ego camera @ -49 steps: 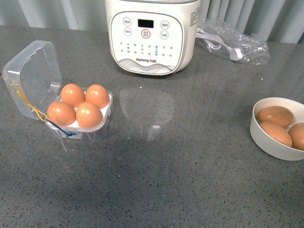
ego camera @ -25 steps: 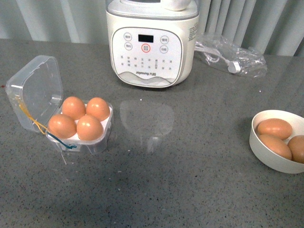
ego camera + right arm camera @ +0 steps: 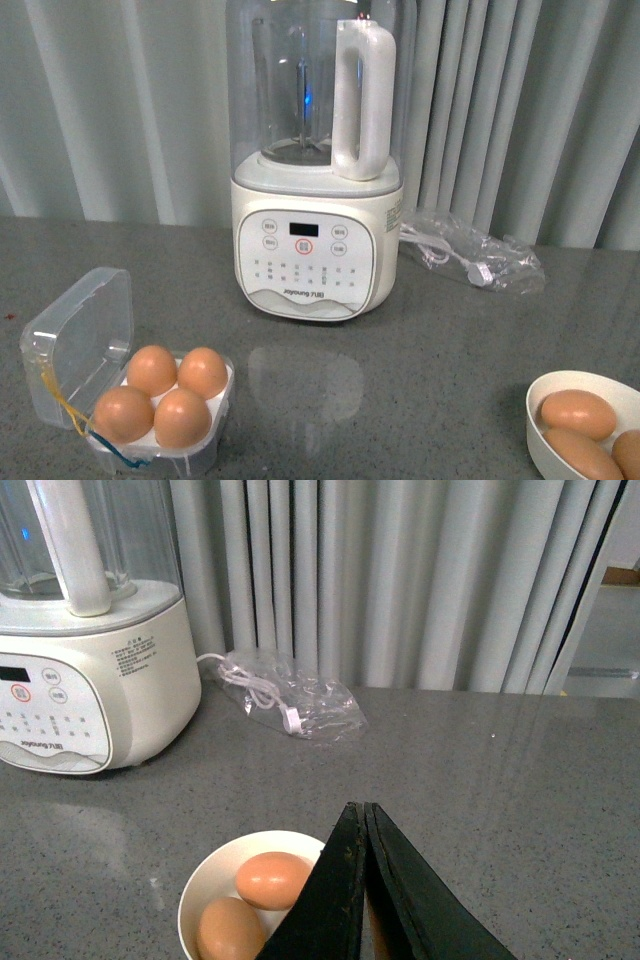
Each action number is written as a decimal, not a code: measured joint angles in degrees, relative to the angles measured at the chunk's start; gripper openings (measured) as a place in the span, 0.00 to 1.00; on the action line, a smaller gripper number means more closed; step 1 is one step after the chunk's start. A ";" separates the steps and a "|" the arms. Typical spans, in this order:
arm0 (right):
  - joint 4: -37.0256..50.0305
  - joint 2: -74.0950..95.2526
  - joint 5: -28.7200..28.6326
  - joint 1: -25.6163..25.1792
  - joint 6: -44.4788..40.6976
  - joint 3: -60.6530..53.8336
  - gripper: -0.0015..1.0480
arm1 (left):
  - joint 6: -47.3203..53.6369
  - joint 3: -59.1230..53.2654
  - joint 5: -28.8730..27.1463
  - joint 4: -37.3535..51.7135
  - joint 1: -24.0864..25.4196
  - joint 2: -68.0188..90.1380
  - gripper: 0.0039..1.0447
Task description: Put egg into box
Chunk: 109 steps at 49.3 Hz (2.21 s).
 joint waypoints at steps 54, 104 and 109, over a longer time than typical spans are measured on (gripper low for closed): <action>-29.09 -27.74 -0.17 -0.02 -0.02 0.02 0.03 | 0.00 0.00 0.00 0.00 0.00 0.00 0.94; -29.70 -30.01 -0.17 -0.04 0.02 0.02 0.93 | 0.00 0.00 0.00 0.00 0.00 -0.07 0.94; -29.70 -30.01 -0.17 -0.04 0.02 0.02 0.93 | 0.00 0.00 0.00 0.00 0.00 -0.07 0.94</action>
